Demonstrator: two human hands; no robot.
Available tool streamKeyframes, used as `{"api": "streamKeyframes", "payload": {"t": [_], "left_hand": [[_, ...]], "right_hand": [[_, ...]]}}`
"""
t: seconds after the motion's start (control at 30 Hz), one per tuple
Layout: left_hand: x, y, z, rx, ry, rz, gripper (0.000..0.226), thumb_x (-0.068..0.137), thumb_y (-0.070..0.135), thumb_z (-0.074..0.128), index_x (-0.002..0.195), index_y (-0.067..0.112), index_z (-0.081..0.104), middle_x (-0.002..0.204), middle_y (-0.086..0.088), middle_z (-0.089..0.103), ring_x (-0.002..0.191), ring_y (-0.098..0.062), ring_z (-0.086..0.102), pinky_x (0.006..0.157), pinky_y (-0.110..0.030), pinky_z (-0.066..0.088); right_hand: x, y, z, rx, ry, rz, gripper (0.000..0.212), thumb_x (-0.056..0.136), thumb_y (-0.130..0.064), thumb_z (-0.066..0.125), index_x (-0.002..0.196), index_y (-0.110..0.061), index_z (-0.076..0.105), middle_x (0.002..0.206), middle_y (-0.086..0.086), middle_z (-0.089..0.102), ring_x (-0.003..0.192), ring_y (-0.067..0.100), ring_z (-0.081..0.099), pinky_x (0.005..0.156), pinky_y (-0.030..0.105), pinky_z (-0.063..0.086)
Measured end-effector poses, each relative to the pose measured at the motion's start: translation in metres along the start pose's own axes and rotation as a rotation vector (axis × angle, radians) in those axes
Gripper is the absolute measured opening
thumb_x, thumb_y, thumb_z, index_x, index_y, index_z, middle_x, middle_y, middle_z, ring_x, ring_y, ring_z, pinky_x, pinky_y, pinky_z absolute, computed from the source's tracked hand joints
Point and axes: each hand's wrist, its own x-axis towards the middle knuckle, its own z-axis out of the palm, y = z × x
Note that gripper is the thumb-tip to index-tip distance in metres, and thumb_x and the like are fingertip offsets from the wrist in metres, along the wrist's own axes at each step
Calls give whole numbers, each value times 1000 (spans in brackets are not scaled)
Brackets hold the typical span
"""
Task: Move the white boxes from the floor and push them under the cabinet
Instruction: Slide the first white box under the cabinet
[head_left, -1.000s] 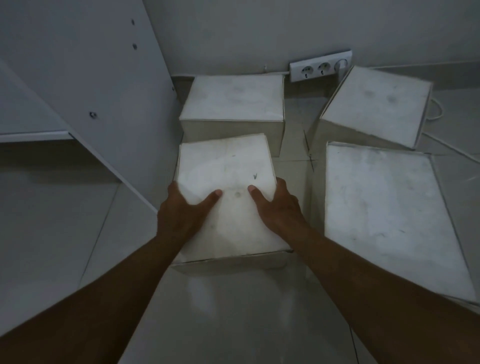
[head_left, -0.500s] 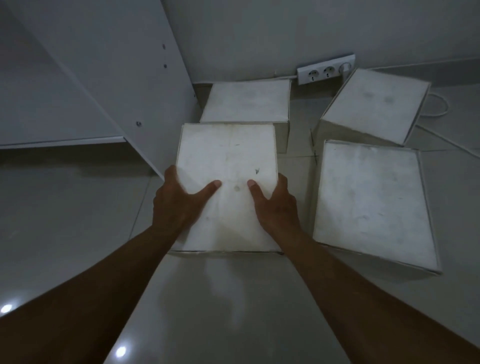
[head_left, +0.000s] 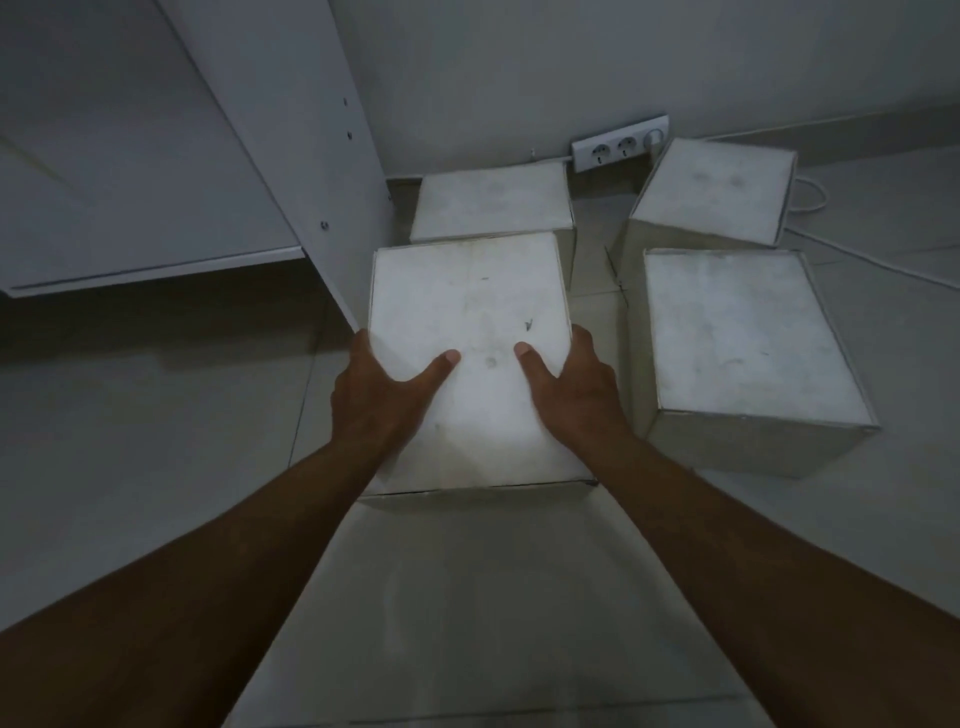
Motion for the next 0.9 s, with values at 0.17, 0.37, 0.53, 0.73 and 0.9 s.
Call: {"api": "streamKeyframes", "payload": {"t": [0.17, 0.37, 0.53, 0.73, 0.9], "left_hand": [[-13, -24, -38, -48, -22, 15, 100, 63, 78, 67, 141, 25, 32, 136, -2, 51, 119, -27, 52, 90, -40, 45], [-30, -61, -78, -101, -71, 62, 101, 59, 78, 70, 139, 29, 34, 132, 2, 54, 115, -24, 54, 85, -32, 41], [-36, -88, -101, -73, -105, 88, 105, 59, 79, 69, 142, 28, 31, 135, 2, 52, 118, -24, 52, 83, -31, 38], [-44, -133, -131, -89, -90, 54, 106, 56, 82, 67, 141, 29, 32, 133, 2, 53, 110, -20, 52, 83, -29, 37], [-35, -177, -164, -65, -60, 8, 106, 59, 80, 68, 142, 27, 31, 137, -1, 51, 118, -27, 53, 91, -39, 45]], "right_hand": [[-40, -17, 21, -13, 42, 12, 61, 87, -62, 54, 136, -28, 39, 124, 3, 58, 105, 23, 56, 90, 34, 47], [-95, -22, 56, -19, 122, 40, 61, 88, -62, 53, 135, -27, 37, 120, 1, 58, 95, 18, 53, 80, 29, 43], [-128, -25, 82, -43, 169, 71, 59, 89, -62, 52, 135, -27, 38, 119, 1, 59, 89, 16, 50, 76, 28, 40], [-155, -35, 121, -74, 143, 71, 62, 88, -62, 52, 136, -26, 38, 123, 4, 58, 99, 22, 56, 80, 29, 40], [-166, -51, 171, -72, 75, 56, 61, 88, -62, 52, 136, -26, 38, 124, 5, 58, 106, 25, 57, 82, 30, 42]]}}
